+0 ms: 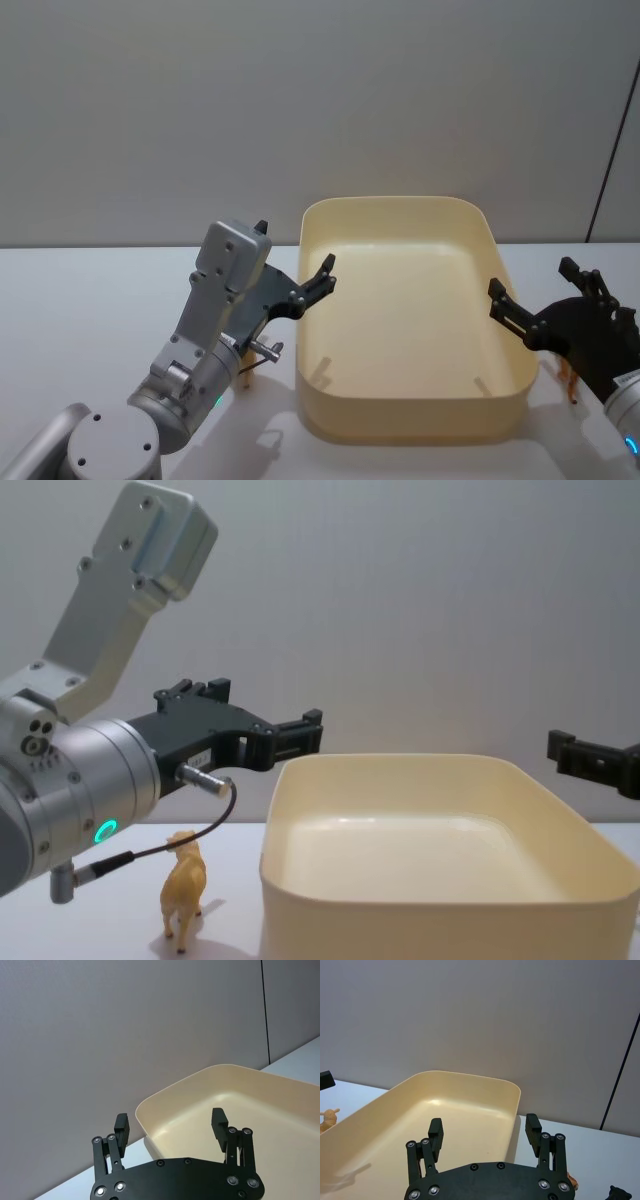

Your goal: Pick up the toy alternately with two hands and place it into the central storage box.

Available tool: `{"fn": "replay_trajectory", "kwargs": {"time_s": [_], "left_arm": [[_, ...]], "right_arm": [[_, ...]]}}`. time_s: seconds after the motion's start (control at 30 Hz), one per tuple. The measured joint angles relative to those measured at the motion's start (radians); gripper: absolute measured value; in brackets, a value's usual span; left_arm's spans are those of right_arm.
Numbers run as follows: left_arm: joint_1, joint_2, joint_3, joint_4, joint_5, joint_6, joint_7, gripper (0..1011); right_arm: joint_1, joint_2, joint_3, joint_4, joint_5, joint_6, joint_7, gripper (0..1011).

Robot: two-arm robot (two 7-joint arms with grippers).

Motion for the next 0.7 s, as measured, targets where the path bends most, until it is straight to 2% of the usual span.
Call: {"fn": "replay_trajectory", "kwargs": {"time_s": [0.7], "left_arm": [[0.0,0.0,0.0,0.0,0.0,0.0,0.0,1001]], "right_arm": [[0.0,0.0,0.0,0.0,0.0,0.0,0.0,1001]]}}
